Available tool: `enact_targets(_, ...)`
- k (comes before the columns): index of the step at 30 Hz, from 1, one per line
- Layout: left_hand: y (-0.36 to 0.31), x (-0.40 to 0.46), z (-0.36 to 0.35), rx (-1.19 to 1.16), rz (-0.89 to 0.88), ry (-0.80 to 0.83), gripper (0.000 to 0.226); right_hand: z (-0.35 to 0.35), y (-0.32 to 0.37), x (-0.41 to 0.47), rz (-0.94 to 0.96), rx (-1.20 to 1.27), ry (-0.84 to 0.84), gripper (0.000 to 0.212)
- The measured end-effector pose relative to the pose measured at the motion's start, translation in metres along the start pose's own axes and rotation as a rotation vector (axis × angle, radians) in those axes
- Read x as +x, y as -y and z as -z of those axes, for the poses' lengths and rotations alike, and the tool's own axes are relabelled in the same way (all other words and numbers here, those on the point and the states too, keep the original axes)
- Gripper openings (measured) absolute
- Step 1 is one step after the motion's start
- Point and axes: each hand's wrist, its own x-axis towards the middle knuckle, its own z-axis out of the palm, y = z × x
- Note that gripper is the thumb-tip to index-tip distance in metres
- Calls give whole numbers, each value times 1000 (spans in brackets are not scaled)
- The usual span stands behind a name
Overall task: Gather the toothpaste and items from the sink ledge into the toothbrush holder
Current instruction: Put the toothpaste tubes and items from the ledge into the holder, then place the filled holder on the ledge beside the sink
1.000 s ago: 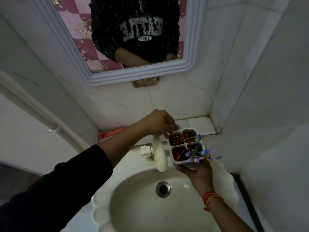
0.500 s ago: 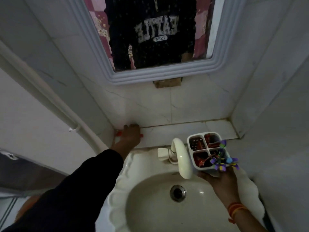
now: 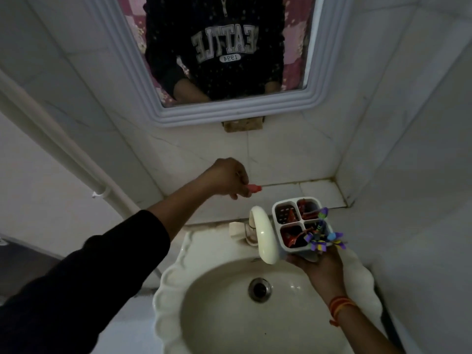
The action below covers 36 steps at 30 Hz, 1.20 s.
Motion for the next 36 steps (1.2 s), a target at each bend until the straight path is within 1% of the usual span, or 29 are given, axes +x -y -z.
enact_targets(2,-35,-11,8,105,-99,77,33,2,1,-4,-26,-31,2,45)
enact_targets(3,-51,-14,9,151,-134,119,31,1,-2,-3,-41,-25,11,44)
enact_targets(6,-86,-14,-3,247,-169,193,25,2,-4,-3,-69,79,-9,58)
enact_targets(7,-92,-12,-10,272,-164,201,23,1,-2,-5,-83,95,21,62)
enact_targets(8,-98,-9,-18,306,-161,204,21,3,-2,-5,-98,110,29,68)
enact_targets(10,-106,-4,-31,361,-127,198,16,8,-5,-3,-103,249,36,98)
enact_targets(11,-109,-1,-35,347,-101,196,17,7,-6,-2,-85,227,12,110)
enact_targets(12,-109,2,-37,279,-64,197,22,6,-6,-1,-73,299,9,112)
enact_targets(13,-109,6,-39,165,-9,188,27,7,-9,-3,-48,353,24,105)
enact_targets(14,-108,10,-39,67,43,153,30,6,-4,-5,-78,380,21,99)
enact_targets(15,-107,13,-38,17,84,114,33,8,-3,-5,-107,340,-4,100)
enact_targets(16,-104,17,-38,31,107,89,38,8,-6,-4,-134,353,-20,103)
enact_targets(17,-100,20,-38,56,124,95,44,10,-2,-6,-168,305,-9,102)
enact_targets(18,-97,19,-42,85,142,129,51,11,1,-8,-197,261,31,93)
enact_targets(19,-95,19,-46,88,172,182,55,9,1,-7,-215,126,39,78)
enact_targets(20,-94,18,-51,63,199,233,58,7,-5,-5,-201,-7,5,66)
enact_targets(21,-95,18,-56,26,219,257,59,7,-9,-5,-174,-26,-18,63)
enact_targets(22,-97,18,-60,-8,230,249,60,8,-9,-5,-137,8,-27,68)
enact_targets(24,-103,20,-63,-23,228,166,62,10,-5,0,-85,6,-81,75)
enact_targets(26,-110,25,-60,-25,193,66,64,16,4,10,-35,-60,-114,73)
enact_targets(28,-116,33,-55,-102,179,-26,65,25,11,30,-4,-53,-146,72)
enact_targets(30,-121,44,-54,-332,215,-76,61,36,17,56,-12,-54,-162,74)
enact_targets(32,-128,53,-55,-575,254,-97,68,47,20,83,-23,-69,-150,77)
enact_targets(34,-130,69,-60,-737,287,-112,82,57,21,103,-24,-81,-126,77)
enact_targets(35,-130,76,-63,-794,297,-113,83,61,22,111,-29,-74,-114,77)
enact_targets(36,-130,82,-66,-844,298,-111,76,64,24,117,-38,-80,-96,77)
